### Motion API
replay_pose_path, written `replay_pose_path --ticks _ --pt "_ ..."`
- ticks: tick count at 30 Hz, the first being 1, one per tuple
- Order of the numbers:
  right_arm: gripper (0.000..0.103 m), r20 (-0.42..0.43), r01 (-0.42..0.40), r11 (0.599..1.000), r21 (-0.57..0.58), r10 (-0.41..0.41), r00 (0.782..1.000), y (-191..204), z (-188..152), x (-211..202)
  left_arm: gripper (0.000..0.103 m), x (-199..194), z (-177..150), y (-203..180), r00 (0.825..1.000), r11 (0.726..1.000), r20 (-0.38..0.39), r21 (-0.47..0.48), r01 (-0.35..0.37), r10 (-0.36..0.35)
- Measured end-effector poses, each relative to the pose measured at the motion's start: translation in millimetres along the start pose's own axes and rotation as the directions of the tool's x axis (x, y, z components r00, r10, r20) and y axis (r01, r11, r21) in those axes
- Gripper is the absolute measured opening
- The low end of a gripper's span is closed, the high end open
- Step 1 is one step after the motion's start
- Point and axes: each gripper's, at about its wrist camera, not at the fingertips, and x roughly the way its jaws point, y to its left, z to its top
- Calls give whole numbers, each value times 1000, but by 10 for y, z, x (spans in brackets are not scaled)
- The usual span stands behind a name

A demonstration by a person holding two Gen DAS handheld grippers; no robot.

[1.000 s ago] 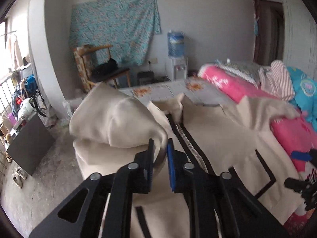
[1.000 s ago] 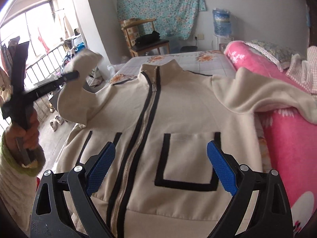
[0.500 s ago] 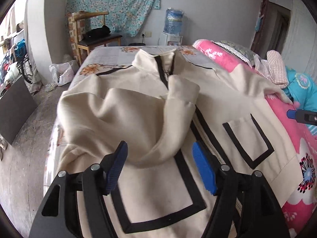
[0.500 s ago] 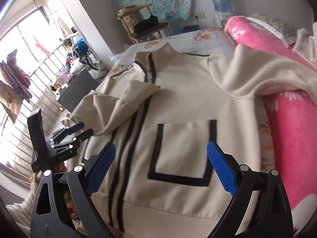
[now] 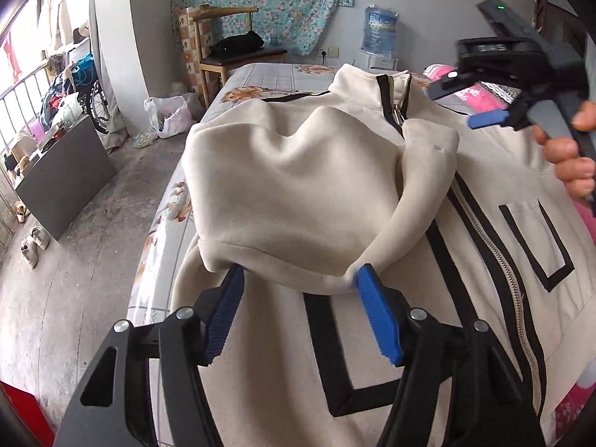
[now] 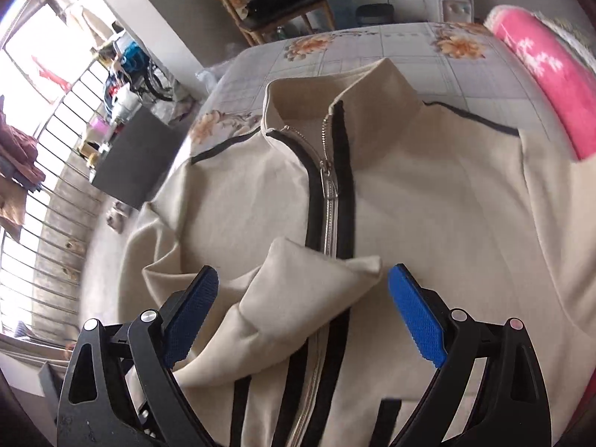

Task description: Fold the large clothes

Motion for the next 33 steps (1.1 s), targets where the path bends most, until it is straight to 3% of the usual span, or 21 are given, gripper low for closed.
replay_pose_path --ticks 2,5,9,12,17,24,25,27,30,33 --pt "87 -27 109 991 -72 -112 993 122 48 222 62 -20 -26 -17 998 998 -2 -5 55 -55" --pt "63 -51 213 959 -185 -226 973 212 -43 420 62 -121 -70 -61 995 995 24 19 95 -95" --pt "42 10 237 939 -250 -242 970 204 -311 121 62 -365 -58 -46 982 987 104 26 159 -161" --pt "33 45 225 933 -280 -222 974 125 -595 -187 62 -437 37 -7 978 988 140 -2 156 -154" --pt "33 34 166 951 -261 -163 986 -121 -1119 -487 62 -295 237 -24 986 991 129 -70 118 -108" --pt "37 -46 76 979 -189 -87 995 -392 -1499 -588 62 184 244 -306 1000 1000 -2 3 -1 1" --pt "40 -43 48 986 -157 -56 998 -447 -1492 -658 62 210 205 -337 1000 1000 -9 23 -8 8" --pt "60 -15 -27 998 -60 26 1000 -589 -1425 -809 62 230 117 -390 1000 999 -23 52 1 0" --pt "62 16 -189 975 115 188 982 -854 -1256 -876 62 216 7 -414 1000 997 -28 82 5 -3" --pt "62 -6 -295 914 279 309 951 -1050 -1124 -670 62 67 -12 -311 998 997 -4 42 57 -57"
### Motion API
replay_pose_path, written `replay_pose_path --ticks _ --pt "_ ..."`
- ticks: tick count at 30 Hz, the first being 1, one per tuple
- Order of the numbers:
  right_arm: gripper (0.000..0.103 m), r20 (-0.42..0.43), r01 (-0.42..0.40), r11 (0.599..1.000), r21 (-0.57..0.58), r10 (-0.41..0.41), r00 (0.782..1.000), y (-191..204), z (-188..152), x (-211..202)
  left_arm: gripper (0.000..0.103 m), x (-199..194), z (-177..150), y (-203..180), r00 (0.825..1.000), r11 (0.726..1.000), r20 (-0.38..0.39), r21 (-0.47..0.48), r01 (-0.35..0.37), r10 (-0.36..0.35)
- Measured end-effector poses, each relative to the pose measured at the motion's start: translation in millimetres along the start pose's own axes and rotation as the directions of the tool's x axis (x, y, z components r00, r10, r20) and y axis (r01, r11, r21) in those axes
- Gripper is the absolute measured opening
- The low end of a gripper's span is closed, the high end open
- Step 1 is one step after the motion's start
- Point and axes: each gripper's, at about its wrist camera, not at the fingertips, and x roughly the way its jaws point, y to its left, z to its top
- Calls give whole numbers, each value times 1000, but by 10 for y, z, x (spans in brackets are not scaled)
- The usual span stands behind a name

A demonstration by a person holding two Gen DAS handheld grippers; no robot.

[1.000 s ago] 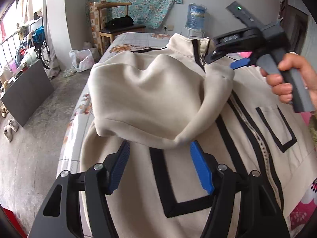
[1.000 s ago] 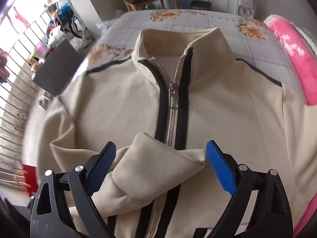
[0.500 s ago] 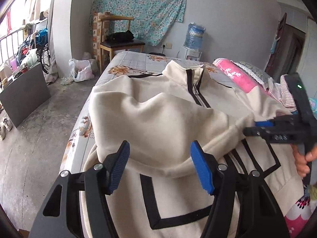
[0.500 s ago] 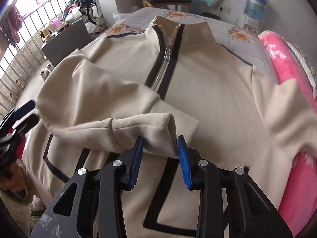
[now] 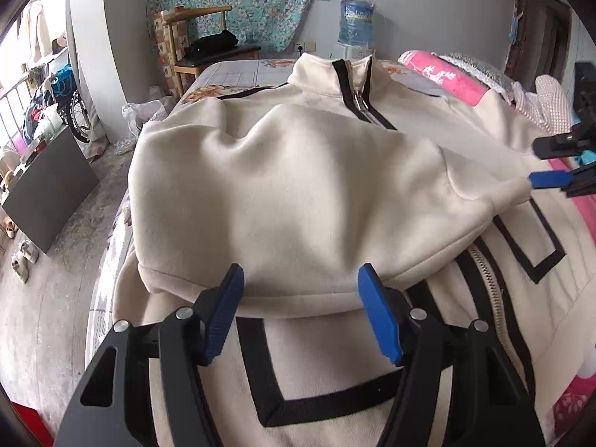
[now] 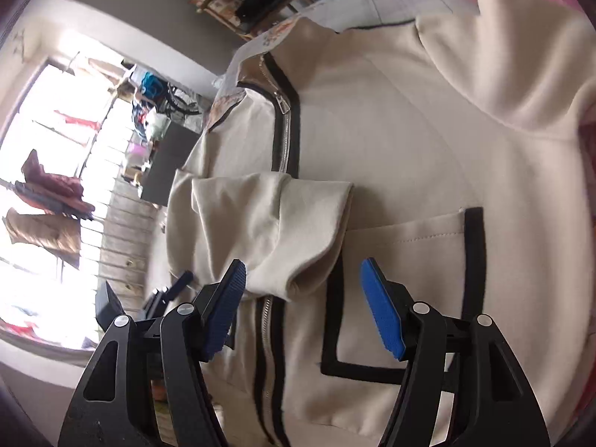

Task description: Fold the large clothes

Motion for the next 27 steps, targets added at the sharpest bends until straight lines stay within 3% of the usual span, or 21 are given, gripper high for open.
replay_pose_path --ticks 3,6,10,13,14,15,17,20,22,24,27 --pt "59 -58 -28 997 76 32 998 -62 105 232 62 -216 -22 157 998 998 51 -53 34 -32" --pt "54 -109 -52 992 115 65 992 -67 98 416 62 -332 -59 332 998 996 60 -93 -4 9" --pt "47 -158 -37 992 122 56 986 -16 88 575 62 -299 -131 554 996 987 17 -136 -89 92" --pt "26 -167 -15 993 115 34 985 23 127 601 62 -289 -214 714 995 980 11 -176 -97 100" --pt "9 -174 -9 993 115 29 984 41 120 600 62 -296 -232 756 995 978 15 -190 -91 96" --pt "4 -176 -3 994 110 22 984 71 130 604 62 -308 -252 795 995 975 19 -204 -88 94" --pt "3 -149 -5 997 74 16 989 240 187 540 62 -342 -288 873 996 970 35 -234 -72 82" --pt "3 -89 -64 998 -13 62 994 753 424 400 62 -354 -332 954 997 962 45 -269 -45 59" --pt "3 -46 -93 989 -113 88 995 1337 613 343 62 -327 -354 996 998 958 36 -282 -44 56" --pt "3 -17 -129 963 -235 129 991 2075 758 341 62 -285 -368 1034 998 955 24 -294 -48 57" --pt "3 -17 -224 893 -391 236 972 3223 868 366 62 -253 -366 1077 997 948 21 -310 -67 77"
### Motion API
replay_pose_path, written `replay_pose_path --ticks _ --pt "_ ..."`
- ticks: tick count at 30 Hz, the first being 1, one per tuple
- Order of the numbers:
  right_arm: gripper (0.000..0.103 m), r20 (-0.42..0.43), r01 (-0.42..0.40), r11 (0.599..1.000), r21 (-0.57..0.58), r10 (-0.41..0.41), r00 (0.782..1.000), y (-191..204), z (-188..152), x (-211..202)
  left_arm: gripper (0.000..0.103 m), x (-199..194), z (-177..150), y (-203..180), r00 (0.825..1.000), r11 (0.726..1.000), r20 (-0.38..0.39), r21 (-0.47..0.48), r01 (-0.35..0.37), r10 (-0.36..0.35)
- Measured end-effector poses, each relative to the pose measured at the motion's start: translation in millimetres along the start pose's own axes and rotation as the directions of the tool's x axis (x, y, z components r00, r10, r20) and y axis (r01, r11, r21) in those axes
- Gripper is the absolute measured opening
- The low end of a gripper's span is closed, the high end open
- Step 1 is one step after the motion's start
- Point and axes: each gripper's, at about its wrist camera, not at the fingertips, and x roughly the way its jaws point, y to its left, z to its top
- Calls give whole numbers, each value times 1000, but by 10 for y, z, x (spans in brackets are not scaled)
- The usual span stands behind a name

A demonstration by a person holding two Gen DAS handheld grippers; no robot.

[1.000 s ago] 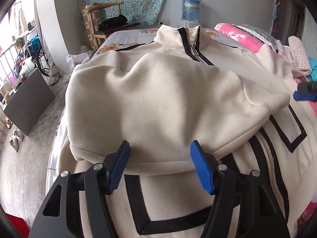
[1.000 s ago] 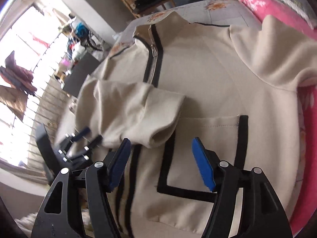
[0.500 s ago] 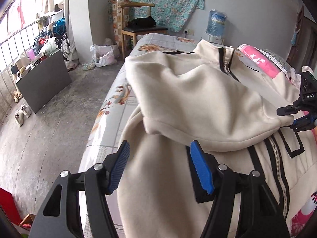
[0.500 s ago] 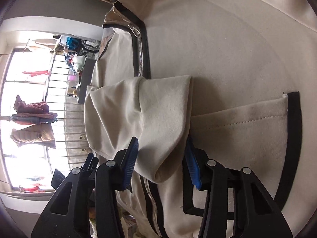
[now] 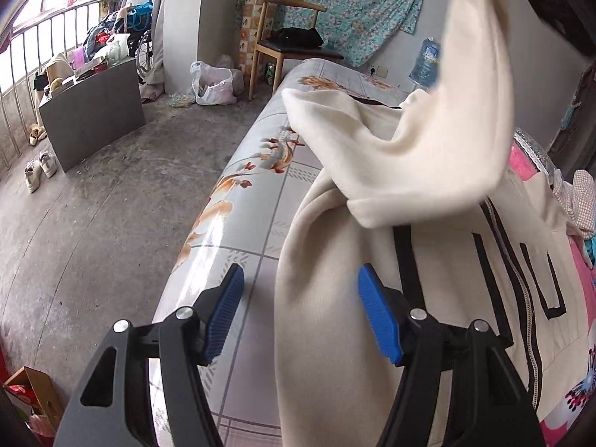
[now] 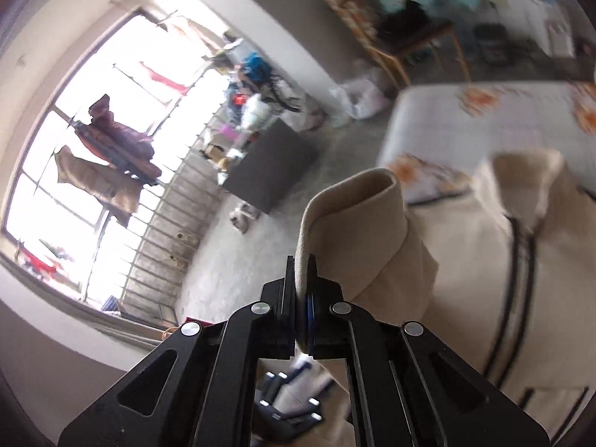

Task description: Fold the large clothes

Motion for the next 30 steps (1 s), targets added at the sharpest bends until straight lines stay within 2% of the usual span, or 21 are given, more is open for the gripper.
replay_pose_path --ticks 3,5,7,10,12,14,16,18,21,25,27,30 --pt "3 24 -116 983 -144 121 992 973 382 331 62 18 45 44 1000 999 1 -24 -23 23" --pt "3 42 -152 965 -212 164 986 1431 509 489 62 19 81 77 999 998 2 -41 -37 37" --pt "3 48 -155 956 -249 172 984 1682 560 631 62 23 137 92 999 997 6 -51 -53 53" --pt "3 41 -137 963 -233 150 988 1628 584 786 62 76 241 90 997 995 6 -57 -80 81" --pt "3 49 -113 974 -198 125 991 1375 585 801 62 146 318 77 994 992 -3 -66 -109 109" --pt "3 72 -78 983 -168 91 993 1082 552 640 62 205 359 55 992 990 -12 -70 -124 123" --pt "3 105 -34 988 -152 51 993 815 521 375 52 260 375 43 987 986 -22 -59 -158 157" --pt "3 145 5 989 -147 16 989 504 426 -29 48 311 365 40 984 983 -46 -57 -176 174" --pt "3 219 82 987 -139 -50 974 7 242 -669 47 321 346 49 981 980 -49 -54 -192 189" --pt "3 284 198 978 -70 -171 943 -801 -250 -1388 47 324 352 56 978 978 -55 -49 -202 199" --pt "3 247 251 968 8 -245 938 -1302 -543 -1505 47 328 356 49 977 978 -58 -45 -206 203" --pt "3 86 317 938 140 -330 940 -2080 -1021 -1268 46 336 364 31 975 976 -62 -37 -216 213"
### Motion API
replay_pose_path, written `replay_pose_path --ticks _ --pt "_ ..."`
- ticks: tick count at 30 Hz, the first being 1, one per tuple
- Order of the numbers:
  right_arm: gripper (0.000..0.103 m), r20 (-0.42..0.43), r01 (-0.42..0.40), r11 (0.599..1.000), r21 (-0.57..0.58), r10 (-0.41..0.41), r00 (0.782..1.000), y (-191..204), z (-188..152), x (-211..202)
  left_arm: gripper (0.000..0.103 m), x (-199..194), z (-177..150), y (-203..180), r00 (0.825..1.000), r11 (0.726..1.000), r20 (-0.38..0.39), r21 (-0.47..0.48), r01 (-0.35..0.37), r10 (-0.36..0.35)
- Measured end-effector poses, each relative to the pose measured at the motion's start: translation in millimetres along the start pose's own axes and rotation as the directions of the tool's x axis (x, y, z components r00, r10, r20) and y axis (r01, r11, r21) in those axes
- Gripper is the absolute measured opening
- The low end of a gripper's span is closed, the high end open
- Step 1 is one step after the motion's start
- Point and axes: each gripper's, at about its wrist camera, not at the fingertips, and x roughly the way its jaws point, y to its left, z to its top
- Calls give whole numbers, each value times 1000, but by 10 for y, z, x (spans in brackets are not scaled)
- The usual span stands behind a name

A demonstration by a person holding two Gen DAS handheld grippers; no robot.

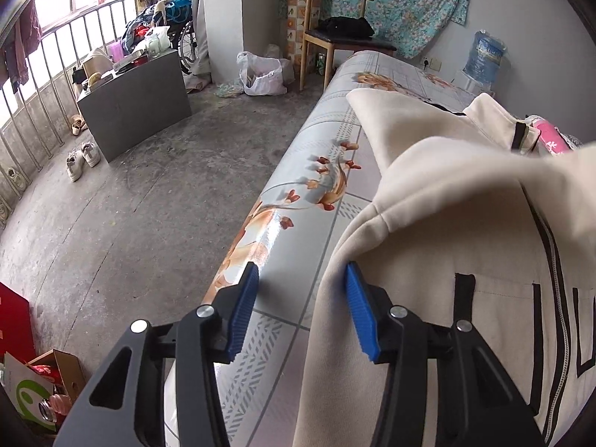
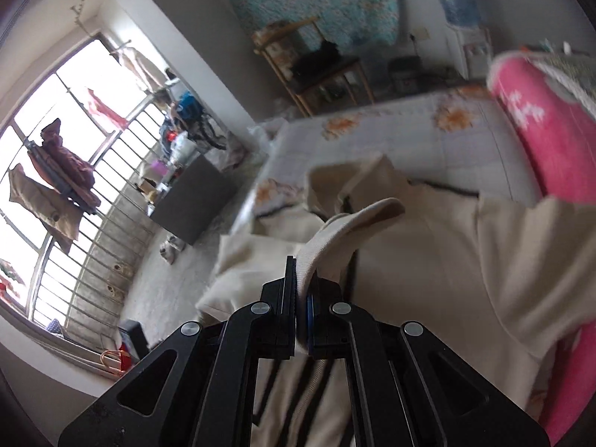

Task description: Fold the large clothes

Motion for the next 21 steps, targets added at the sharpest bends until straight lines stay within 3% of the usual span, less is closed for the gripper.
replay_pose_path --ticks 2,4,8,11,13,16,19,21 --pt "3 -97 43 997 59 -37 995 -310 -206 313 46 0 -3 -11 1000 1000 2 8 -11 11" --pt "3 -115 52 994 91 -42 993 -449 -229 423 46 2 -6 -20 1000 1000 3 12 -19 19" --pt "3 2 -29 999 25 29 1000 -252 12 112 46 -19 -20 -36 1000 999 5 19 -29 29" --pt "3 41 10 998 -56 -8 999 -160 97 -85 46 -28 -34 -26 1000 1000 10 17 -21 21" --pt "3 -6 69 996 -65 -69 998 -294 34 49 46 -37 -43 -4 1000 1000 12 9 1 -1" --pt "7 -150 133 991 -18 -134 980 -695 -175 402 46 -84 -44 50 998 998 1 7 63 -63" --pt "12 -193 139 990 27 -131 972 -930 -282 530 46 -307 -23 136 992 991 6 17 130 -130" --pt "25 -187 102 994 51 -90 978 -981 -282 506 46 -539 29 213 983 983 26 20 181 -182"
